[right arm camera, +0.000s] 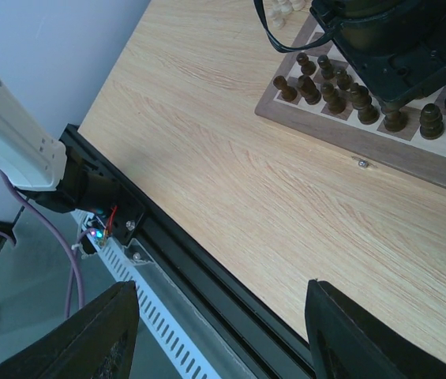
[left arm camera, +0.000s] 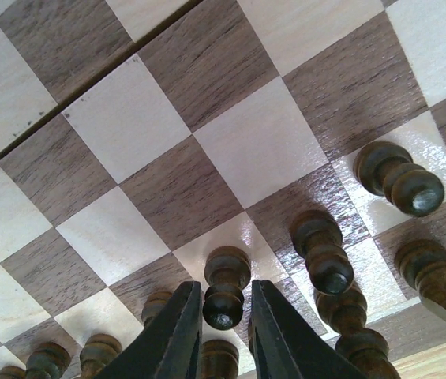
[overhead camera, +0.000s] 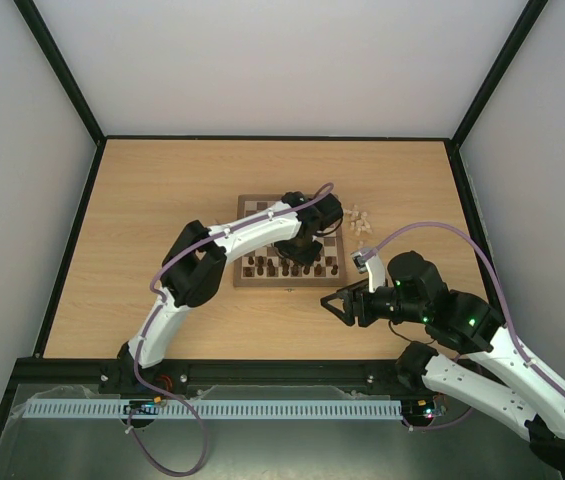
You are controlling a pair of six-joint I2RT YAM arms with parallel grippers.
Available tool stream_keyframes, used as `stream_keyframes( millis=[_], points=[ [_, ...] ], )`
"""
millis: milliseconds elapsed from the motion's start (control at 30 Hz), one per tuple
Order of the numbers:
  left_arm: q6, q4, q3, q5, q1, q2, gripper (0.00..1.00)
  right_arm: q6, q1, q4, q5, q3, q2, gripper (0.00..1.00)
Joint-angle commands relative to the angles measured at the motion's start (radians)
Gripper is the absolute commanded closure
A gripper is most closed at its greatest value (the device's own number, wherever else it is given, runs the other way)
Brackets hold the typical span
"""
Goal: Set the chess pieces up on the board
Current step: Place the chess piece on the chessboard, then reset both arms
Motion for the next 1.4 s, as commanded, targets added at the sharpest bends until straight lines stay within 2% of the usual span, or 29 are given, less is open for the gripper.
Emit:
stream_keyframes(
  millis=[0, 233, 600, 833, 900, 1033, 1100, 1133, 1167, 1200, 1367],
  points=[
    [0.002, -0.021, -0.009, 0.002, -0.005, -0.005, 0.78, -0.013, -0.005, -0.015, -0.017, -0.003, -0.005, 0.41],
    [0.000, -0.030, 0.012, -0.009, -0.008, -0.024, 0.72, -0.014, -0.005, -0.013, -0.018, -0.004, -0.005, 0.41],
    [-0.009, -0.080, 0.126, -0.072, -0.014, -0.062, 0.60, -0.012, -0.005, -0.010, -0.011, -0.002, 0.002, 0.41],
    [-0.042, -0.074, 0.152, -0.143, -0.013, -0.183, 0.54, -0.001, -0.005, 0.003, 0.016, 0.021, 0.026, 0.41],
    [-0.051, -0.031, 0.101, -0.171, -0.013, -0.268, 0.48, 0.006, -0.005, 0.019, 0.038, 0.037, 0.032, 0.35],
    [-0.067, 0.087, -0.069, -0.203, -0.012, -0.451, 0.36, 0.016, -0.005, 0.037, 0.112, 0.068, 0.050, 0.10],
    [-0.075, 0.143, -0.159, -0.216, -0.011, -0.545, 0.31, 0.020, -0.006, 0.049, 0.151, 0.076, 0.064, 0.01],
    [-0.078, 0.173, -0.207, -0.221, -0.011, -0.588, 0.23, 0.022, -0.005, 0.057, 0.167, 0.079, 0.076, 0.01],
    [-0.080, 0.202, -0.255, -0.227, -0.009, -0.635, 0.06, 0.025, -0.005, 0.063, 0.187, 0.084, 0.091, 0.01],
    [-0.085, 0.233, -0.301, -0.232, -0.007, -0.676, 0.01, 0.030, -0.005, 0.069, 0.209, 0.088, 0.105, 0.02],
    [-0.126, 0.349, -0.514, -0.300, 0.015, -0.885, 0.01, 0.048, -0.006, 0.125, 0.348, 0.070, 0.141, 0.01]
  ],
)
